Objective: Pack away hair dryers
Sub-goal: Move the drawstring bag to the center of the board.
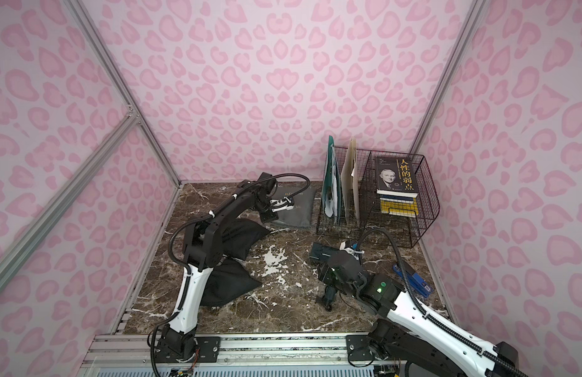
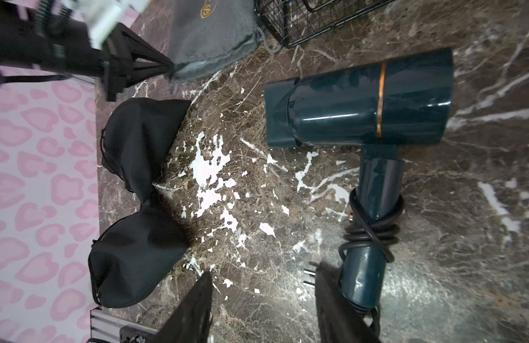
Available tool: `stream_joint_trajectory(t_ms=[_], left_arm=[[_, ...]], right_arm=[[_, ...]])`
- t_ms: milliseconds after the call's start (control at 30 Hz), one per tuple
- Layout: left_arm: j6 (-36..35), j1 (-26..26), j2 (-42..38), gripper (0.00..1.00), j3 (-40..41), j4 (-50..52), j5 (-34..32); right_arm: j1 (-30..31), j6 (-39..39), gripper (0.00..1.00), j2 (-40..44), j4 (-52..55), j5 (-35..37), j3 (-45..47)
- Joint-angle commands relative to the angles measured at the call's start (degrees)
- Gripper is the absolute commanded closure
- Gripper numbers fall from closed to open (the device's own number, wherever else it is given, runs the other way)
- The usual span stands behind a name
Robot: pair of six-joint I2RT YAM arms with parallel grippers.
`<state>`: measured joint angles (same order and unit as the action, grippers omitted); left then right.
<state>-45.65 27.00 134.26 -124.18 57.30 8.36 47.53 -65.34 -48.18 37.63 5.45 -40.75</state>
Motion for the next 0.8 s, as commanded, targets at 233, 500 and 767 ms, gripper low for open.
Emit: stream_joint_trajectory(t_ms=[233,500,767], left_arm=[[15.9,2.8,-20.7,0.98,15.3,9.9,5.9],[24.2,3.9,-32.6,0.98,25.8,10.2,7.6],[24.7,4.5,-40.4,0.98,39.3,5.7,4.4]], right_arm=[[-1.0,-0.6,0.4,-4.8,5.9,0.4,1.5],[-4.1,0.4,0.37,-5.6,4.8,-0.5,7.2],[-6.4,2.4,0.34,-8.6,4.7,-0.2,8.5]])
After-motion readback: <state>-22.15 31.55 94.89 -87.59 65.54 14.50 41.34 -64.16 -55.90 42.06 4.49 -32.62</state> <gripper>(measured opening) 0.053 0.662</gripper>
